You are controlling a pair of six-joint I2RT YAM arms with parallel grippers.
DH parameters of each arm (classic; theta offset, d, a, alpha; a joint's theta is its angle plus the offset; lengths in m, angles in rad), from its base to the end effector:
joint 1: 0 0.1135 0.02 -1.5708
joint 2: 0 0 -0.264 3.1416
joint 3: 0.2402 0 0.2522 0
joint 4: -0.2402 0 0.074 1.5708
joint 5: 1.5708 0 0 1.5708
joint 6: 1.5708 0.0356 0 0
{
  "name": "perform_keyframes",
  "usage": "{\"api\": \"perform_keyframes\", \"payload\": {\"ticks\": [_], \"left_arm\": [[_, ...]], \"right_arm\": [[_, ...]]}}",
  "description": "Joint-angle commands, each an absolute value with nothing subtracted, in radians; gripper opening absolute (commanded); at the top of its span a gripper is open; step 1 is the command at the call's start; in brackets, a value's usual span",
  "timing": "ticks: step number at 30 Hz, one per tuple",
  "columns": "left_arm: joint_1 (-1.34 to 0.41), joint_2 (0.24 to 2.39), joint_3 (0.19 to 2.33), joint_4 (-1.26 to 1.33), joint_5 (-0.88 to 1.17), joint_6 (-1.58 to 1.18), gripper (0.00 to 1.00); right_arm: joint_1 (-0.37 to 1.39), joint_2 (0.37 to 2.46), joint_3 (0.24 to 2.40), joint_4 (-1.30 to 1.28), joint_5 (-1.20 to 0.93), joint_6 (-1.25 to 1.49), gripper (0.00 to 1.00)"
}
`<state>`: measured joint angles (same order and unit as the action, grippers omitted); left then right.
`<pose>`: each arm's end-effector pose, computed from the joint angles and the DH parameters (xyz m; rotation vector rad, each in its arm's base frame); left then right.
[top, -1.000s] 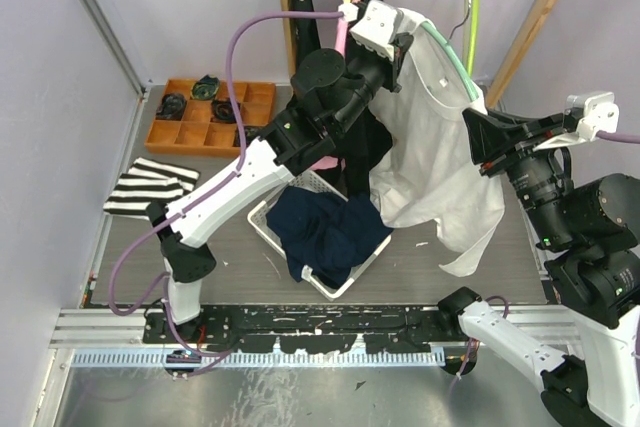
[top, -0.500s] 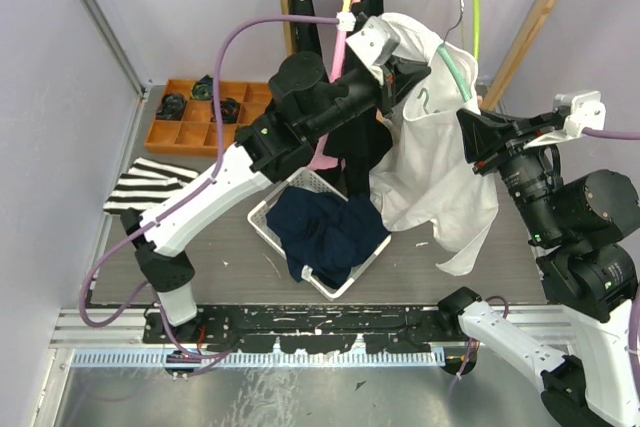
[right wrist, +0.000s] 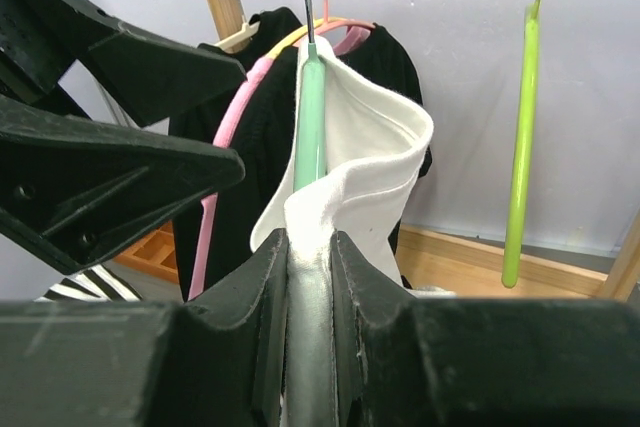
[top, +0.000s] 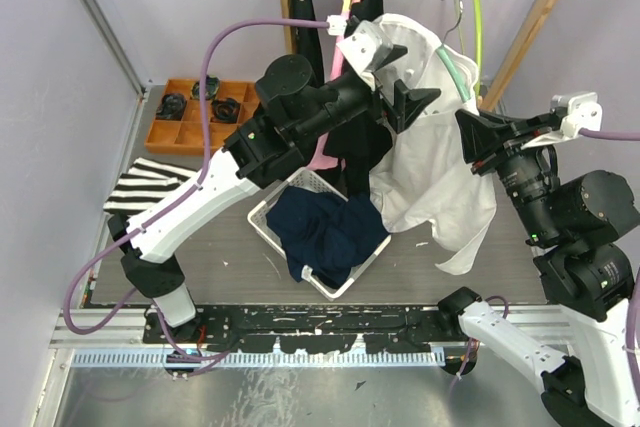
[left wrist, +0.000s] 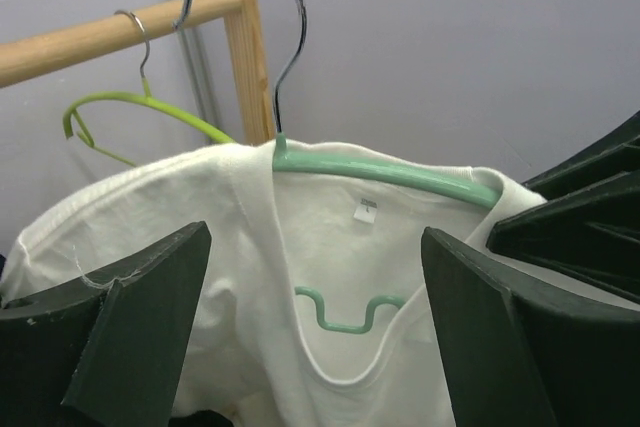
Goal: Remove the t-shirt from the hanger
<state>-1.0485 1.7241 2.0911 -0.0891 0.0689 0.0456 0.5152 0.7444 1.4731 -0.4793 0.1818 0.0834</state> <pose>0.1838 -0.3243 0.5483 0.7529 1.1180 -0.8984 0.0678 0.0310 0.5272 -0.1322 1.3292 0.3877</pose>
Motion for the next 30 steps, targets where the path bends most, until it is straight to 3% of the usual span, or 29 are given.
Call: {"api": "perform_keyframes", "payload": {"ticks": [1,20,25,30], "left_arm": [[-1.047,1.694,2.078,0.026,0.070,0.098,0.94],[-1.043,1.903,2.314,-0.044,0.059,0.126,0.77],[-1.038,1.917,2.316,-0.031,0.063,0.117,0.62],[-1.038,1.929,2.328,-0.029,0.072,0.107,0.36]], "right_arm": [[0.515,0.723,1.465,-0.363,0.177,0.102,0.01],[0.515,0.688,1.426,-0.383,0.150,0.120,0.01],[0.515,0.689,1.425,-0.384,0.137,0.122,0.01],[0.514,0.687,1.428,-0.392,0.138,0.122,0.01]]}}
